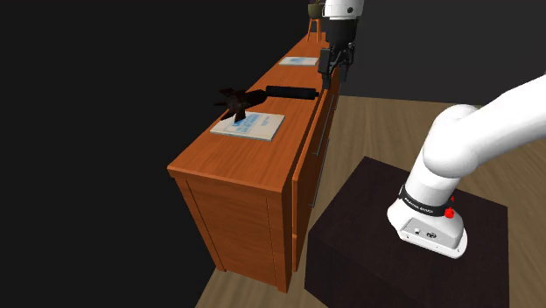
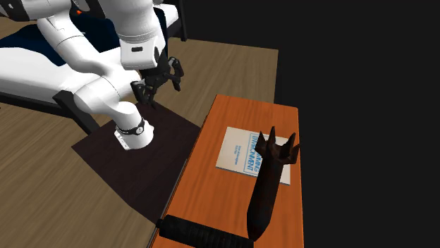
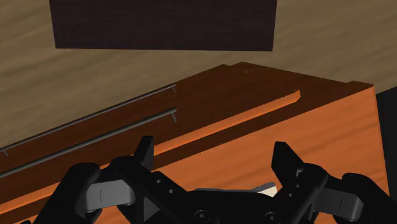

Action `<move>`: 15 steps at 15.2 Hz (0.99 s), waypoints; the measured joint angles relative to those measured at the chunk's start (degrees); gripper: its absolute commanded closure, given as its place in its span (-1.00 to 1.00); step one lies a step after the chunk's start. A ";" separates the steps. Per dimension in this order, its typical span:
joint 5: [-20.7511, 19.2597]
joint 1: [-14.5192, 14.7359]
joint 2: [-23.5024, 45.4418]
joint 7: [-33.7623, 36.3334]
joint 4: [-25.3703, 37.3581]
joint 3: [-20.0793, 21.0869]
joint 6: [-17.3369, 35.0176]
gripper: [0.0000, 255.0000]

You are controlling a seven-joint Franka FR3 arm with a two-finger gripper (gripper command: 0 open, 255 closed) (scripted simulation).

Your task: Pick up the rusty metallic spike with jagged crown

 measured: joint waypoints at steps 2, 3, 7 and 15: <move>0.43 -0.15 1.26 1.30 0.76 0.64 0.40 -1.00; 0.87 -0.52 2.90 3.16 1.70 1.30 0.88 -1.00; 2.98 -2.07 11.69 13.45 7.49 5.11 2.94 -1.00; 3.66 -5.06 31.30 34.66 23.29 9.84 4.90 -1.00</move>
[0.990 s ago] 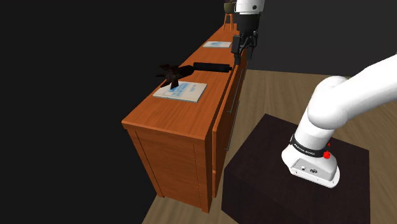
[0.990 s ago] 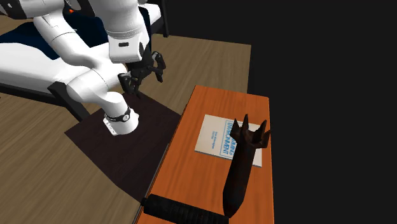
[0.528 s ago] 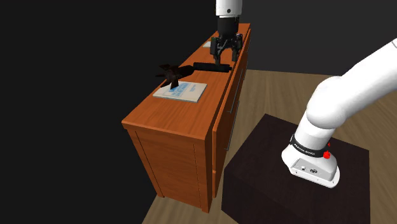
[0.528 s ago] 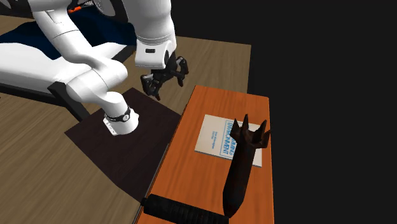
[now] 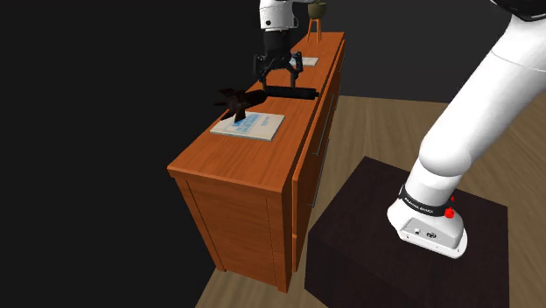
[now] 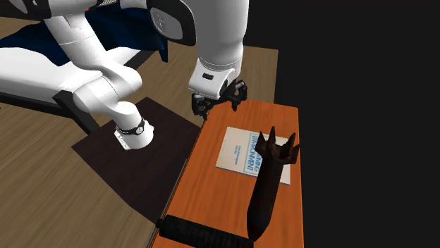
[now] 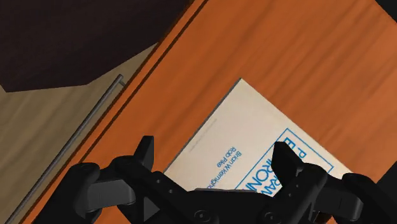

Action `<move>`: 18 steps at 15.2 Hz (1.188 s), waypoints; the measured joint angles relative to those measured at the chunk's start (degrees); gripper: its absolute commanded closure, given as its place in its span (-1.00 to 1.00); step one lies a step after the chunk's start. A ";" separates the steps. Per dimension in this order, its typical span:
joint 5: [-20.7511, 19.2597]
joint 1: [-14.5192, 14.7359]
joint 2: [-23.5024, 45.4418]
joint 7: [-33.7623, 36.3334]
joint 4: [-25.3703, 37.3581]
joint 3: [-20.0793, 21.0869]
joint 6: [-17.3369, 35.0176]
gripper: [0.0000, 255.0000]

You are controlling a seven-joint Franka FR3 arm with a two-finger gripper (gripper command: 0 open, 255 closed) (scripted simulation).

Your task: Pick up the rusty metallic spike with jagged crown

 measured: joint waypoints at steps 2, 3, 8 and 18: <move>-0.33 -0.42 4.69 5.04 4.11 0.46 0.10 -1.00; -0.55 -0.68 7.02 7.28 6.14 0.45 0.11 -1.00; -1.51 -1.04 19.07 18.89 18.50 -0.04 -1.37 -1.00; 4.70 0.67 40.67 36.49 45.45 -6.69 -7.35 -1.00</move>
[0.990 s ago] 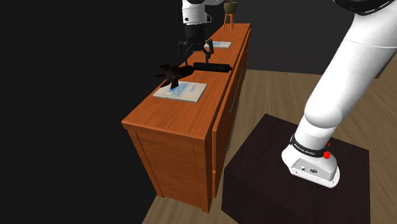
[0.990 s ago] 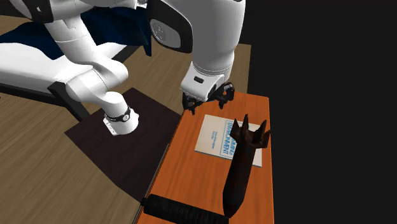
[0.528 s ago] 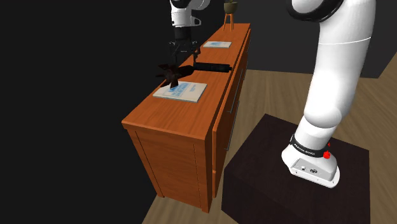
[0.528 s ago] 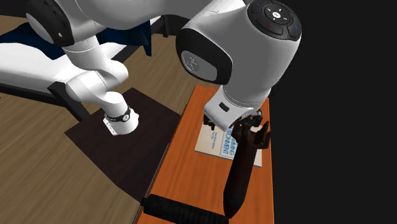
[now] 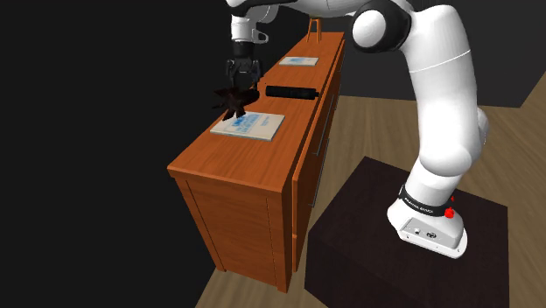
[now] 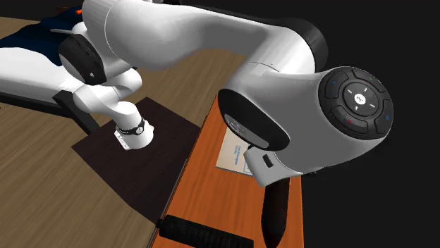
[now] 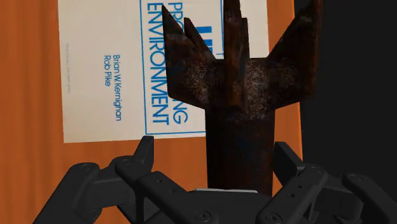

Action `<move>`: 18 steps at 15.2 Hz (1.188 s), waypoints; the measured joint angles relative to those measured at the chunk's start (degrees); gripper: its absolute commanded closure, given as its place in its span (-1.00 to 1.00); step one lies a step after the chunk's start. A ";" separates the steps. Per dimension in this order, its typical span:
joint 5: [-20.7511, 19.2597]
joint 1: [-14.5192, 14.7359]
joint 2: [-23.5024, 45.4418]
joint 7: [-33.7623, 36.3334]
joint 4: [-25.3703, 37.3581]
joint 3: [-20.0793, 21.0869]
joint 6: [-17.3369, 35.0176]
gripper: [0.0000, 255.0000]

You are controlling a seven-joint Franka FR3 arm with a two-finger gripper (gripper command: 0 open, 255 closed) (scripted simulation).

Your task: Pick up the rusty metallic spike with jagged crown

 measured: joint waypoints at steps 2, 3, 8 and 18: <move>-2.91 0.60 1.94 0.39 0.31 -1.15 0.68 -1.00; -3.44 0.73 2.72 0.43 0.79 -1.36 0.88 -1.00; -3.80 1.00 2.98 0.04 -1.35 -1.51 4.08 1.00; -3.73 0.97 2.31 -0.16 -2.63 -1.47 6.82 1.00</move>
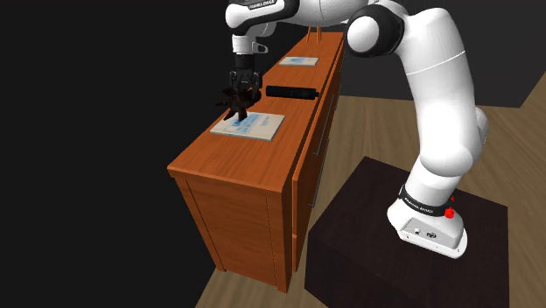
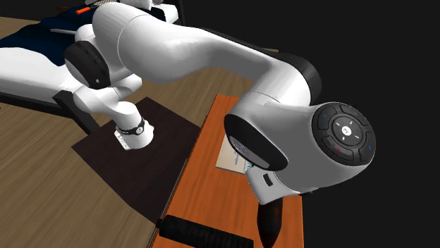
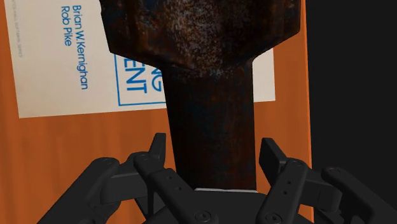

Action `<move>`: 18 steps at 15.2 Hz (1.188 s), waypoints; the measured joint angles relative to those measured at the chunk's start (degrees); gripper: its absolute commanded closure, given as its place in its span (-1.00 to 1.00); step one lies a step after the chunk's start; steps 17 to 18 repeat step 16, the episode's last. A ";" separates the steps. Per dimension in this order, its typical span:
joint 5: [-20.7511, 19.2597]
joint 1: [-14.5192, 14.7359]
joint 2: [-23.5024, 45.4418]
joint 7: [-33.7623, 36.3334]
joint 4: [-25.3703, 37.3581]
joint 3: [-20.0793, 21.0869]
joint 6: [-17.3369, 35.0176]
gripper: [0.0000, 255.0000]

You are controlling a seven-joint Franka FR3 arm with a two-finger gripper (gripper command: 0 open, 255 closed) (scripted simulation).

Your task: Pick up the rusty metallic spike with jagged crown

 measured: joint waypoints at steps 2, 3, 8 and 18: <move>-0.17 -0.21 0.43 0.12 1.26 -0.07 -2.87 1.00; -0.21 -0.21 0.54 0.28 1.83 -0.07 -3.83 1.00; -0.30 -0.22 1.37 1.07 6.55 0.01 -8.21 1.00; -0.36 -0.31 3.66 2.33 15.98 0.15 -15.27 1.00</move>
